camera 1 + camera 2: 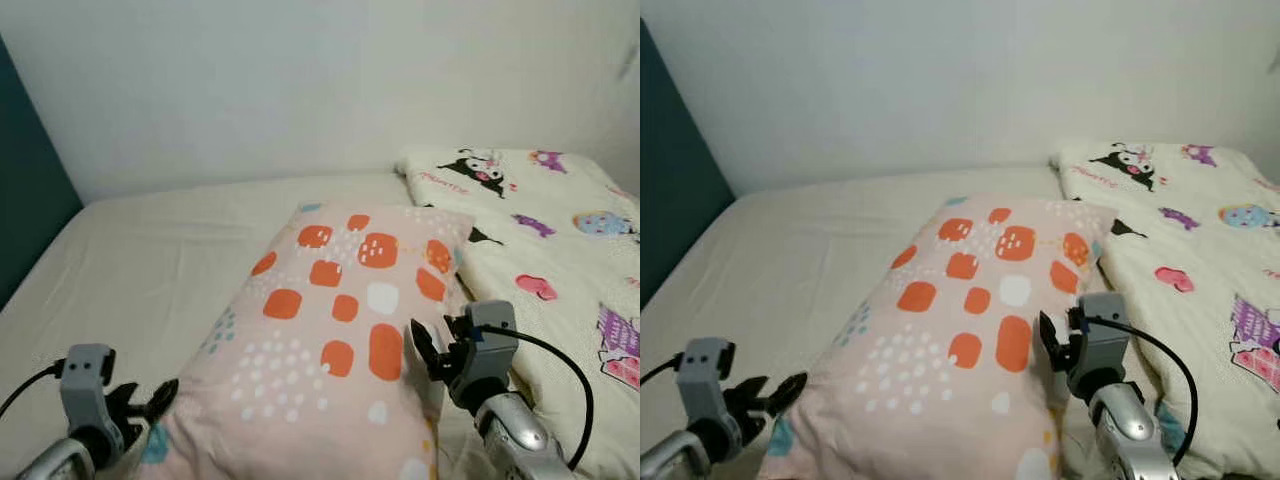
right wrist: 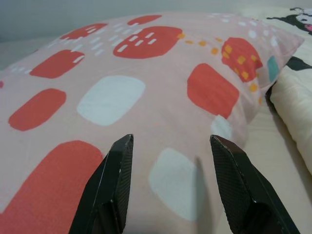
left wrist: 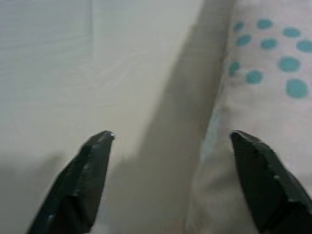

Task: Clean up the room

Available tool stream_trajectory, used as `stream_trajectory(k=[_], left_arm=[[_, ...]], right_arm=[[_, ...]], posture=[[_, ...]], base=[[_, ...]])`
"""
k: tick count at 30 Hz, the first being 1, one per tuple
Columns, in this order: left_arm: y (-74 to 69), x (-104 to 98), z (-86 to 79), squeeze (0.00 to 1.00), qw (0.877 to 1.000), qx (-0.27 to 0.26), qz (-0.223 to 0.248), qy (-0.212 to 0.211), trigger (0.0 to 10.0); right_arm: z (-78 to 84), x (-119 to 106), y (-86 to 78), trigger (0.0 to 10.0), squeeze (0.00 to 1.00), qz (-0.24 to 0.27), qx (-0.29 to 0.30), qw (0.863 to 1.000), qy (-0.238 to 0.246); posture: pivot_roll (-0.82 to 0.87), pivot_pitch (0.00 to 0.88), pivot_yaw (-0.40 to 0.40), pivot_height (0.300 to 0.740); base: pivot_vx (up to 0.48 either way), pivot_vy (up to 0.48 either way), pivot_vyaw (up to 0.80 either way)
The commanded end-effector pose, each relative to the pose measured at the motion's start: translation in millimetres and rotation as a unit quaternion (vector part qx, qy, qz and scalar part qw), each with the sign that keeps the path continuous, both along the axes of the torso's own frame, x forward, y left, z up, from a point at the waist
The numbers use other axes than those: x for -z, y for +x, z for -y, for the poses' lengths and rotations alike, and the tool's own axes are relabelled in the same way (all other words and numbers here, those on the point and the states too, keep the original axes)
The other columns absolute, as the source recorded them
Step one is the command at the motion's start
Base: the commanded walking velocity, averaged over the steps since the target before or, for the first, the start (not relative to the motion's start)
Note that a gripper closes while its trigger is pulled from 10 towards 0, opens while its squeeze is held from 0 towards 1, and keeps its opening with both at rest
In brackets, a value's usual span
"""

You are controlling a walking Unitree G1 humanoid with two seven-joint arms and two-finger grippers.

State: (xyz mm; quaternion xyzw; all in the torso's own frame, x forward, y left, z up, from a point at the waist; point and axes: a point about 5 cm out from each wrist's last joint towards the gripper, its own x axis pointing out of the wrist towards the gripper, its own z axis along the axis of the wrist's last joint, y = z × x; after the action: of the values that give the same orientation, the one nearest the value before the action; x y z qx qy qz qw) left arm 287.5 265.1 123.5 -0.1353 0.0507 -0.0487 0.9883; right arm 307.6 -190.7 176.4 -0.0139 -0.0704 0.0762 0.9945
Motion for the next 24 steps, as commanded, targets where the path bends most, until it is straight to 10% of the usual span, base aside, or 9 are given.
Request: stream_trajectory(k=[1, 5, 6, 9, 10, 12, 13, 24], left_arm=[[-0.9, 10, -7.4, 1.00, 0.999, -0.030, -0.012, -0.021, 10.0], [1.9, 14, -3.0, 1.00, 0.999, -0.004, -0.023, -0.027, 10.0], [3.1, 10, -3.5, 0.19, 1.000, -0.001, -0.012, -0.026, 10.0], [4.0, 7, -4.3, 0.19, 1.000, 0.000, -0.002, -0.026, 10.0], [6.4, -7, -10.3, 0.00, 0.999, -0.011, 0.037, -0.027, 10.0], [6.9, -13, -13.1, 0.00, 0.998, -0.015, 0.052, -0.025, 10.0], [7.5, -20, -16.9, 0.00, 0.997, -0.021, 0.064, -0.021, 10.0], [3.6, -35, -21.4, 0.00, 0.995, -0.025, 0.096, -0.015, 10.0]], right_arm=[[-4.0, 7, -3.8, 10.0, 0.00, -0.017, -0.018, 1.000, 0.005], [-9.0, 21, -12.7, 10.0, 0.00, -0.076, -0.058, 0.995, -0.009], [-10.4, 28, -17.5, 10.0, 0.00, -0.099, -0.067, 0.993, 0.004], [-11.3, 33, -20.6, 10.0, 0.00, -0.113, -0.071, 0.991, 0.016], [-12.1, 41, -28.4, 10.0, 0.82, -0.129, -0.069, 0.988, 0.040], [-12.5, 44, -31.2, 10.0, 0.82, -0.136, -0.069, 0.987, 0.048], [-14.5, 47, -35.9, 10.0, 1.00, -0.147, -0.077, 0.984, 0.064], [-30.8, 67, -76.5, 10.0, 1.00, -0.241, -0.157, 0.947, 0.142]], posture=[[-0.08, 0.220, 0.036, 0.576], [-0.08, 0.223, 0.037, 0.576], [-0.08, 0.224, 0.037, 0.576], [-0.08, 0.226, 0.036, 0.576], [-0.08, 0.227, 0.032, 0.576], [-0.08, 0.227, 0.030, 0.576], [-0.08, 0.227, 0.027, 0.576], [-0.08, 0.228, 0.019, 0.576]], base=[[0.000, 0.000, 0.00], [0.000, 0.000, 0.00], [0.000, 0.000, 0.00], [0.000, 0.000, 0.00], [0.000, 0.000, 0.00], [0.000, 0.000, 0.00], [0.000, 0.000, 0.00], [0.000, 0.000, 0.00]])
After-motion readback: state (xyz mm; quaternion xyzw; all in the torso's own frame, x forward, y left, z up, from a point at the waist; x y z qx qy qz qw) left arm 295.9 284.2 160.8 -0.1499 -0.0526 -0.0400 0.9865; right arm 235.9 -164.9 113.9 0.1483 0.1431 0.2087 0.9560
